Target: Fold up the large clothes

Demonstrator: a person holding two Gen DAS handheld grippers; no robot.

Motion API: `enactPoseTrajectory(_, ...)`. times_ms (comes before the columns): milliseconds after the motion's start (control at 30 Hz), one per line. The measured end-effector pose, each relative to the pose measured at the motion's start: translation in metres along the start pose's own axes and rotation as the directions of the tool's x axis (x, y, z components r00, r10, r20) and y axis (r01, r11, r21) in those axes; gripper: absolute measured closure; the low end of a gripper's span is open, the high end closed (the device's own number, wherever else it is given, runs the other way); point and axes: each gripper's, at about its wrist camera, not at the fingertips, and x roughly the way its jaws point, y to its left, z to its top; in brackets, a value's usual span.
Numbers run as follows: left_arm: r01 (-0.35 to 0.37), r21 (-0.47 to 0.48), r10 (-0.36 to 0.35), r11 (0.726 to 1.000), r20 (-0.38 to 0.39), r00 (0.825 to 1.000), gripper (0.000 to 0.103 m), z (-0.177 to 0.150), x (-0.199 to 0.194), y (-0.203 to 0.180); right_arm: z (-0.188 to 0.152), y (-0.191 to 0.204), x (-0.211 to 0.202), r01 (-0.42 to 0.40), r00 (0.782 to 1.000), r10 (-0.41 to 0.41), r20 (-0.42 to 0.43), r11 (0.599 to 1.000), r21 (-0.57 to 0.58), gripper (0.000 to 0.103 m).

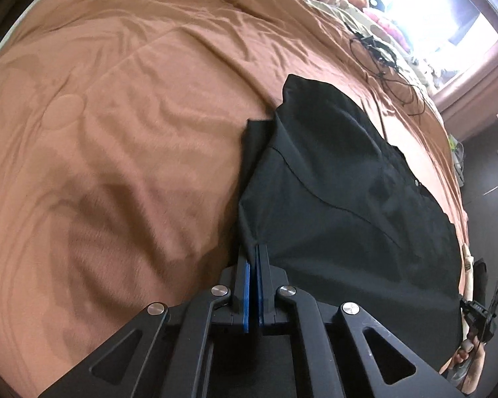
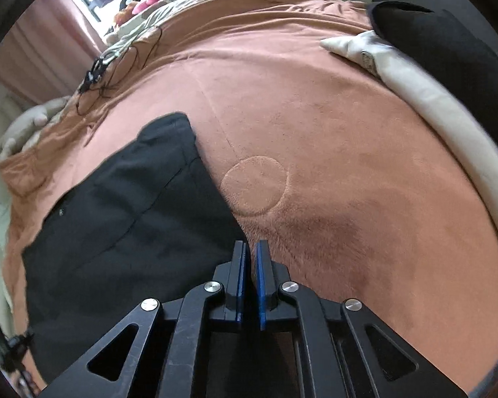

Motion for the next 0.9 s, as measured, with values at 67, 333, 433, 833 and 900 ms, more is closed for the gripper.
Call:
enactPoseTrajectory(67,0.002,0.010,-0.002,1.000,0.009,1.000,0.099,-0.004,-0.010,0.002,-0.004,0.004,-0.016,0.005,1.000,-0.004,0.023,1.000,-0.020,0.081)
enactPoseTrajectory(333,0.078,-0.043,-0.076,0.996,0.047,0.996,0.073,-0.023,-0.045,0.016,-0.033,0.073,-0.071,-0.063,0.995,0.079,0.064,0.974,-0.216,0.069)
enactPoseTrajectory(433,0.110,-0.072,-0.106,0.991,0.055,0.993,0.045,-0.040,-0.051,0.025,-0.053,0.100,-0.078,-0.092,0.994,0.106,0.033,0.955,-0.282,0.069)
enactPoseTrajectory(833,0.204,-0.188,-0.201,0.961,0.030,0.979,0.045,-0.088,-0.052,0.063,-0.143,0.176,-0.071,-0.174,0.985,0.150,-0.091,0.903,-0.392,0.069)
enactPoseTrajectory(900,0.221,-0.197,-0.220,0.955,0.028,0.975,0.045,-0.095,-0.051,0.066,-0.155,0.185,-0.070,-0.186,0.982,0.153,-0.112,0.898,-0.399,0.069)
